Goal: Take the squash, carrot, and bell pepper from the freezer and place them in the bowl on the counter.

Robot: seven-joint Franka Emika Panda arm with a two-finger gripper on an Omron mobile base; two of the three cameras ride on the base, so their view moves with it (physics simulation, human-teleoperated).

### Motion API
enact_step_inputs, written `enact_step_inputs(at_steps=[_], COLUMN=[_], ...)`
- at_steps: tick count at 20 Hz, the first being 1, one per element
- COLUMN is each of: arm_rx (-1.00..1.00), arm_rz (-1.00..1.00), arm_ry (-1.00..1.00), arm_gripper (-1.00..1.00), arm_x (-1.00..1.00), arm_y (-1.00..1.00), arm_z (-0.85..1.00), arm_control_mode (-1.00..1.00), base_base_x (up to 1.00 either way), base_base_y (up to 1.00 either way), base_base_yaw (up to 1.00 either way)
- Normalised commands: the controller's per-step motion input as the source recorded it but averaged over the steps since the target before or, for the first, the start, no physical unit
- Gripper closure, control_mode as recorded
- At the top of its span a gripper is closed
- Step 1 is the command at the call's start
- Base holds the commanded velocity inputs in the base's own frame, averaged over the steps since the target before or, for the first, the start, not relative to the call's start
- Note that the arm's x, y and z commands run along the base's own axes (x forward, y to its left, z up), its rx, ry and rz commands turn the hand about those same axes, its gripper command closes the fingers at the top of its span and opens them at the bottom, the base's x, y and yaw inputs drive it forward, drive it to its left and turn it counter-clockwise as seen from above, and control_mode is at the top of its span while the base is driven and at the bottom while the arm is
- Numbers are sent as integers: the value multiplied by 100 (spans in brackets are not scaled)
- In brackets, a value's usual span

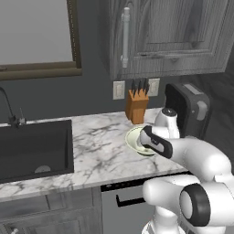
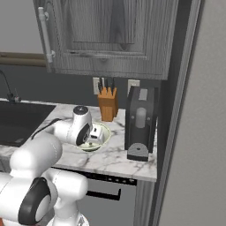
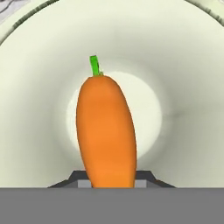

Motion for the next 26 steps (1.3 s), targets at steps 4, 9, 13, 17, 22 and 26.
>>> enact_step_inputs(at_steps=[4,9,13,17,22,26], arm_rx=[0,0,0,0,0,0], arm_rz=[0,0,0,0,0,0], arm_ry=[0,0,0,0,0,0], arm_gripper=[-100,-100,-100,-100,-100,-100], arm_x=[0,0,0,-3,-7,-35], arm_y=[0,0,0,0,0,0], arm_z=[-2,0,1,26,53,69], arm_control_mode=[-100,-100,-100,-100,-100,-100], base_base_x=[0,0,0,0,0,0], base_base_y=[0,0,0,0,0,0], base_base_yaw=[0,0,0,0,0,0])
